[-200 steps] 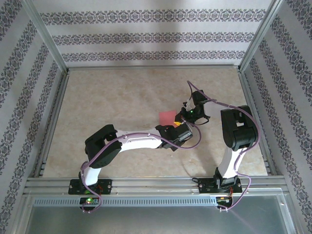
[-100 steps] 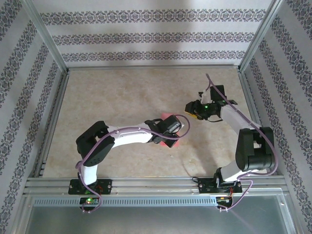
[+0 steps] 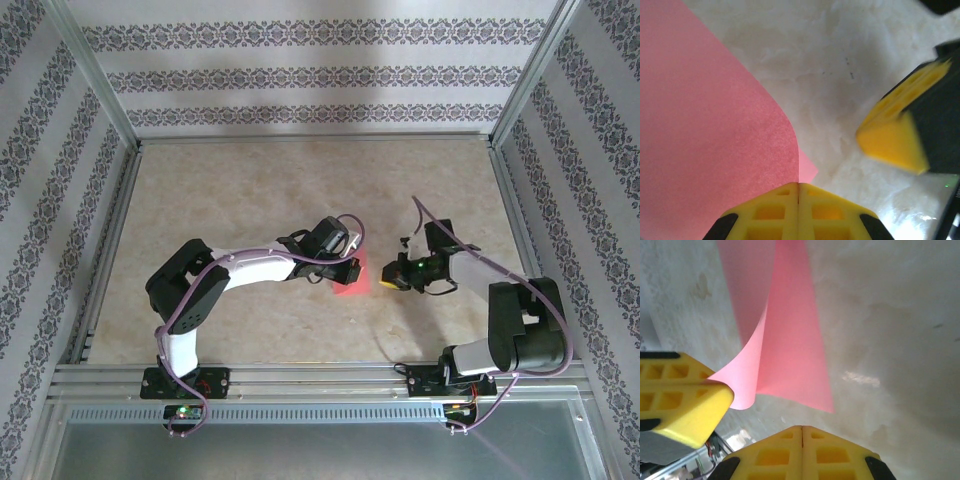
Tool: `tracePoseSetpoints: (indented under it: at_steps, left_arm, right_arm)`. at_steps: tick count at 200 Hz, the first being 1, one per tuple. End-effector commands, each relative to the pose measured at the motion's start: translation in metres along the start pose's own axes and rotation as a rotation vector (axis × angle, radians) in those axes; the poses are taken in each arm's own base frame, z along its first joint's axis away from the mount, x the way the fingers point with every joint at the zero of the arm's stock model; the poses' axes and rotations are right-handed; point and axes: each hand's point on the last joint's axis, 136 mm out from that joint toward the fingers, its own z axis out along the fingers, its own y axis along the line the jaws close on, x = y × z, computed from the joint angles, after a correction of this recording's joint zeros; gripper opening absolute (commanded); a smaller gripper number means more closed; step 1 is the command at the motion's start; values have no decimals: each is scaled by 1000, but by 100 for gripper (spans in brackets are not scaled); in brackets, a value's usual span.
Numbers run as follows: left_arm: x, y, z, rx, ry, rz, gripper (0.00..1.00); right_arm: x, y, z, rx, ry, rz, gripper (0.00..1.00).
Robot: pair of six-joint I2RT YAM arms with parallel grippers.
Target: Fold a paper plane with a square sheet of paper (fold left side to right side)
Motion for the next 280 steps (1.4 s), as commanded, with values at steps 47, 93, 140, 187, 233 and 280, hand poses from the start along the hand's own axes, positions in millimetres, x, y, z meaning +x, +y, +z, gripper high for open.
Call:
tracePoseSetpoints:
  at_steps: [47,93,140,187,233,280]
  left_arm:
    - [-6,3,5,49,-17,-59,0]
    - [-3,8,6,41,-18,-74,0]
    - [0,17,5,30,-17,-99,0]
    - [1,27,4,23,-14,-117,0]
    - [7,42,4,2,13,-127,0]
    - [12,49,1,-17,36,-120,0]
  right_arm:
    - [3,6,34,-12,38,-80,0]
    - [1,-4,42,54,55,-76,0]
    - [7,-20,46,137,101,-38,0]
    - [12,-27,51,189,136,-28,0]
    - [16,-31,52,202,147,-28,0]
    - [17,-29,51,198,146,-36,0]
